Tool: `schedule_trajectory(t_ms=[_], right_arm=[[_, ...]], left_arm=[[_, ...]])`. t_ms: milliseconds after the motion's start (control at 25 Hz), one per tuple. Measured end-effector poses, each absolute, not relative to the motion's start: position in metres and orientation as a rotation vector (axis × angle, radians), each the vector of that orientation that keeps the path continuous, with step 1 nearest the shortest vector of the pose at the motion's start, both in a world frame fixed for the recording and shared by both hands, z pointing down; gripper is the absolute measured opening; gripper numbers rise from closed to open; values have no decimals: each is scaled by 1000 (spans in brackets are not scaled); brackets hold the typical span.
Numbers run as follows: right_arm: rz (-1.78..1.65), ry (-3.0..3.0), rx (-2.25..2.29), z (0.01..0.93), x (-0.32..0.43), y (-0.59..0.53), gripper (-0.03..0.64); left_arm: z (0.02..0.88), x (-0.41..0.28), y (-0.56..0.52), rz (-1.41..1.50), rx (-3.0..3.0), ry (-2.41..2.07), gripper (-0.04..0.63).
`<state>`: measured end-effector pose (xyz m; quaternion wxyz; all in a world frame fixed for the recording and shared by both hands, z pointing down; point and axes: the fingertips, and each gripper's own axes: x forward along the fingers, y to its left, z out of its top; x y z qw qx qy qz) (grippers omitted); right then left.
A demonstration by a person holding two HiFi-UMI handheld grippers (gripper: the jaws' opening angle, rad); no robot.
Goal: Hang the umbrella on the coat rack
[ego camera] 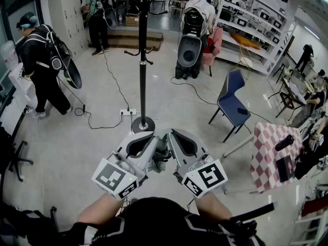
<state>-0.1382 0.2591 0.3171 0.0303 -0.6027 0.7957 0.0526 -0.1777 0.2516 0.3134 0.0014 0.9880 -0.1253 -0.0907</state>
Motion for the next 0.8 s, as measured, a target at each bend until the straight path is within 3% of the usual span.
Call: schedule_trajectory(t_ms=[800], right_arm=[[110, 2464, -1813, 318, -154, 254, 8]], left_arm=[[314, -193, 244, -295, 3056, -349, 9]])
